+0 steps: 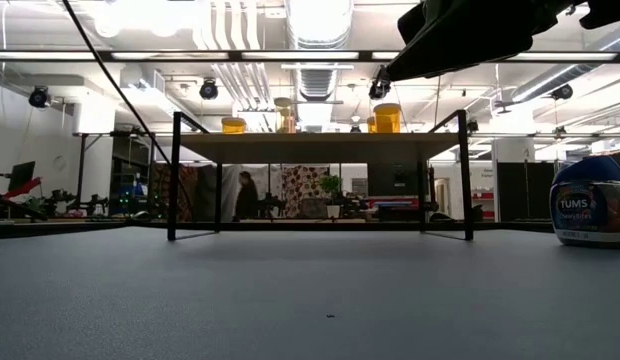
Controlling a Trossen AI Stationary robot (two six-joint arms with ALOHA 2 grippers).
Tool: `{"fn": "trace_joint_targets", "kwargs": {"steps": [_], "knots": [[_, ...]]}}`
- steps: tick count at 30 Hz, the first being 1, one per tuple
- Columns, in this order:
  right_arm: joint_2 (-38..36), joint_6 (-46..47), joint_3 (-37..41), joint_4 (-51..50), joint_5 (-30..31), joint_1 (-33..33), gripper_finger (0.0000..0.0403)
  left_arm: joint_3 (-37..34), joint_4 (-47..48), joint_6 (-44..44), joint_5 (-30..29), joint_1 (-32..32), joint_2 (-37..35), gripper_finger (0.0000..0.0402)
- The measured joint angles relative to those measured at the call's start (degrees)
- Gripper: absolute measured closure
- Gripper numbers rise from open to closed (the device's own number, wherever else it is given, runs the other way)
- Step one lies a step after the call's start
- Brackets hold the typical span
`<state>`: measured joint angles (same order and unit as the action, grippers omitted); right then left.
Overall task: Pick and place medicine bottles onto shelf by color
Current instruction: Align the large orange pill bottle with the other large orange pill bottles on the shelf
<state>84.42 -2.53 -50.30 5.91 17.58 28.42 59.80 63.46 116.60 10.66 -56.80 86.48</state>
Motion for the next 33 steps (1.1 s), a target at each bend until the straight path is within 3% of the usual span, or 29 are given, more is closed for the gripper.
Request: {"fn": "trace_joint_targets", "kwargs": {"steps": [7, 17, 22, 30, 33], "knots": [[0.00, 0.38, 0.01, 0.03, 0.42, -0.35, 0.0390, -0.42, -0.36, -0.22, -1.08, -0.59, -0.27, 0.0095], [0.00, 1.47, 0.87, 0.17, 0.44, -1.00, 0.0390, -1.95, -4.64, -0.21, -7.33, -0.72, 1.53, 0.0099], [0.00, 1.47, 0.96, 0.23, 0.44, -1.11, 0.0390, -1.95, -4.63, -0.42, -6.62, -0.75, 2.36, 0.0129], [0.00, 1.47, 0.98, 0.37, 0.44, -1.11, 0.0390, -1.76, -4.66, -1.91, -6.49, -0.70, 2.36, 0.0211], [0.00, 1.47, 0.98, 0.39, 0.44, -1.11, 0.0390, -1.51, -4.50, -2.05, -6.49, -0.70, 2.36, 0.0217]]}}
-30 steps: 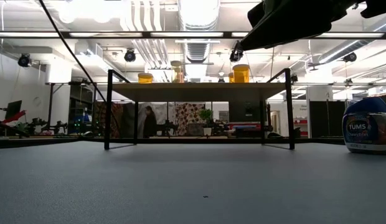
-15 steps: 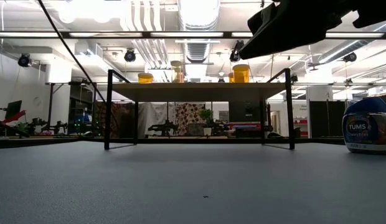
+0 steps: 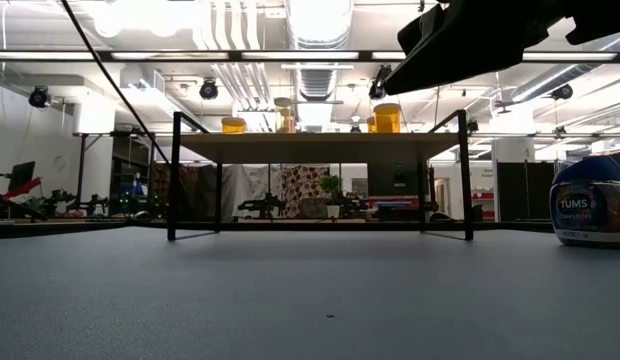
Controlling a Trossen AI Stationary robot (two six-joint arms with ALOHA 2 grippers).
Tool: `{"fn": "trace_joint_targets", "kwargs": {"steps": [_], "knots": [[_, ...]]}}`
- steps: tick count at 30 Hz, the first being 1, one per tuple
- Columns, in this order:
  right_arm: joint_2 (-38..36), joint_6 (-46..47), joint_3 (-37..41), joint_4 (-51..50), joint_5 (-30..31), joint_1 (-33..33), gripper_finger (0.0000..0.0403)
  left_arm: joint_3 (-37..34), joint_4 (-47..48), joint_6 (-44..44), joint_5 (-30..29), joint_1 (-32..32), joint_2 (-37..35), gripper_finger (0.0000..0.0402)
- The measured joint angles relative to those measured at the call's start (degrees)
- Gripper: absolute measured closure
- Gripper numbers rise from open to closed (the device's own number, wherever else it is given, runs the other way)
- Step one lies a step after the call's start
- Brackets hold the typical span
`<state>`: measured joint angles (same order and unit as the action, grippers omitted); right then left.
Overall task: Pick and place medicine bottles onto shelf by color
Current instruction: Align the large orange pill bottle with the other large orange pill bottles on the shelf
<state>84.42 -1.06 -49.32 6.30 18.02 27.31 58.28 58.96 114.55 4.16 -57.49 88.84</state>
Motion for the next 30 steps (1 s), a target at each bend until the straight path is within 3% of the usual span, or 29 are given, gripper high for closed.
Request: {"fn": "trace_joint_targets", "kwargs": {"steps": [6, 13, 24, 30], "knots": [[0.00, 0.02, 0.00, 0.04, 0.00, 0.00, 0.0390, 2.05, 0.38, -4.03, -0.68, 0.42, -0.12, 0.0210], [0.00, 0.02, 0.07, 0.34, 0.00, -0.78, 0.0390, 8.46, 2.58, -13.76, -8.57, 4.22, -0.72, 0.0208], [-0.32, 2.31, 0.07, 1.21, -0.10, -3.74, 0.0385, 15.74, 3.43, -45.89, -22.64, 14.05, -0.81, 0.0213], [-2.86, 5.23, 0.07, 1.08, -0.19, -3.72, 0.0328, 16.02, 0.41, -62.62, -25.74, 19.66, -0.81, 0.0213]]}}
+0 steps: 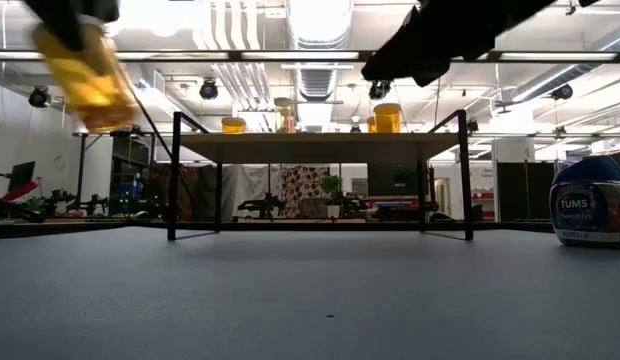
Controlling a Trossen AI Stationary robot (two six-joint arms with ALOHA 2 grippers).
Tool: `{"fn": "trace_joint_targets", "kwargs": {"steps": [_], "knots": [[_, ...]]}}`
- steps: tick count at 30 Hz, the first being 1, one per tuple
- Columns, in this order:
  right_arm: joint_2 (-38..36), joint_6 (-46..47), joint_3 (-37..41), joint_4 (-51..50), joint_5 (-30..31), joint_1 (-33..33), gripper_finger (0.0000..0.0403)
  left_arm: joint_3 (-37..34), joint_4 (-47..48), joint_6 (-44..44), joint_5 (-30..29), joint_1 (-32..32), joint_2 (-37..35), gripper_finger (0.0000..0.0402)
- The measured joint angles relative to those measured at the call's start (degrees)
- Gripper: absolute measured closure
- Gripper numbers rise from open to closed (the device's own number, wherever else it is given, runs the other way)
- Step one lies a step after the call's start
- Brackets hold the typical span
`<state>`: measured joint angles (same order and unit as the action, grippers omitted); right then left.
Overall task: Pick and place medicine bottles onto shelf by color
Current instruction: Align the large orange pill bottle with the other large orange pill bottles on the shelf
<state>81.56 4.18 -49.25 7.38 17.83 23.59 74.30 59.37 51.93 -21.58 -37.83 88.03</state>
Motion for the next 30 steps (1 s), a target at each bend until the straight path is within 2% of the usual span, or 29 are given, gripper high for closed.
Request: {"fn": "trace_joint_targets", "kwargs": {"steps": [9, 15, 22, 30], "knots": [[-0.88, 1.37, 0.00, 0.72, 0.18, 0.00, 0.0210, -2.17, -11.47, -20.85, -1.08, 5.40, 0.02, 0.0213], [-0.88, 2.42, 0.00, 1.07, 0.19, 0.00, 0.0156, -3.83, -15.89, -25.98, -1.21, 7.04, 0.02, 0.0213], [-0.81, 2.48, 0.00, 5.56, 0.19, 0.00, 0.0121, -3.85, -16.87, -28.70, -2.96, 7.32, 0.02, 0.0213], [-0.70, 3.41, 0.00, 9.48, 0.21, -0.03, 0.0110, -3.85, -21.04, -33.99, -3.61, 8.05, 0.02, 0.0213]]}}
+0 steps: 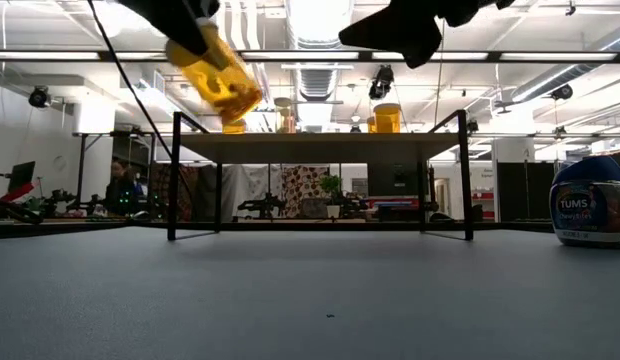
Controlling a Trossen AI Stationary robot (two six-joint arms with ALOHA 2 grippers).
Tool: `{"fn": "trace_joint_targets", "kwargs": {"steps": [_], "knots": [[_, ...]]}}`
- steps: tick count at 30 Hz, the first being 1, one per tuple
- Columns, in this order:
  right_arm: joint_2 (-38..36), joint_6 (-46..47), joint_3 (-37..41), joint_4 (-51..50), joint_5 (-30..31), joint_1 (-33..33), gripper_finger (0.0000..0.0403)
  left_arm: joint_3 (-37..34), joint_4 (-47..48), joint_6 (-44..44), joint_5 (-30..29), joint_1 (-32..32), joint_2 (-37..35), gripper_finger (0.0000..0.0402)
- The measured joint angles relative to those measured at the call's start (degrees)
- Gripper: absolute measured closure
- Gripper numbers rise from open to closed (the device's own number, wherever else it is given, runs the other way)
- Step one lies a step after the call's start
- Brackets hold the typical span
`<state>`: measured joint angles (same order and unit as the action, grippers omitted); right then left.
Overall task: Pick and place medicine bottles onto shelf by color
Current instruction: Align the large orange pill bottle with the other large orange pill bottles on the shelf
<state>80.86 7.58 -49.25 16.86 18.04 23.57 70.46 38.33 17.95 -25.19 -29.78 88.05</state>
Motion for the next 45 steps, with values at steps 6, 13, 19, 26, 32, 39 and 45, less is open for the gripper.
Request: {"fn": "trace_joint_targets", "kwargs": {"steps": [6, 13, 19, 26, 32, 39, 45], "knots": [[0.41, -0.74, -0.01, 3.17, 0.02, -0.61, 0.0116, 0.00, -4.80, -4.99, -0.28, 0.83, 0.00, 0.0213], [3.96, -1.39, -1.80, 4.42, -0.13, -1.67, 0.0121, 0.00, -6.49, -6.96, -0.28, 1.71, 0.00, 0.0208], [7.50, -4.22, -8.29, -4.00, -1.97, -2.63, 0.0122, 0.00, -6.37, -6.94, -0.28, 1.97, 0.00, 0.0206], [11.42, -6.74, -16.62, -16.22, -2.00, -3.47, 0.0132, 0.00, -6.42, -6.92, -0.31, 2.03, 0.00, 0.0204], [14.94, -7.99, -20.56, -19.79, -2.02, -4.06, 0.0140, 0.00, -6.91, -6.92, -0.78, 2.03, 0.00, 0.0204], [15.67, -8.62, -21.14, -19.44, -1.99, -4.43, 0.0161, 0.00, -8.56, -8.28, -0.94, 2.08, 0.00, 0.0203], [15.50, -8.64, -21.11, -19.35, -2.11, -4.45, 0.0205, 0.00, -9.82, -9.86, -1.31, 2.14, 0.00, 0.0203]]}}
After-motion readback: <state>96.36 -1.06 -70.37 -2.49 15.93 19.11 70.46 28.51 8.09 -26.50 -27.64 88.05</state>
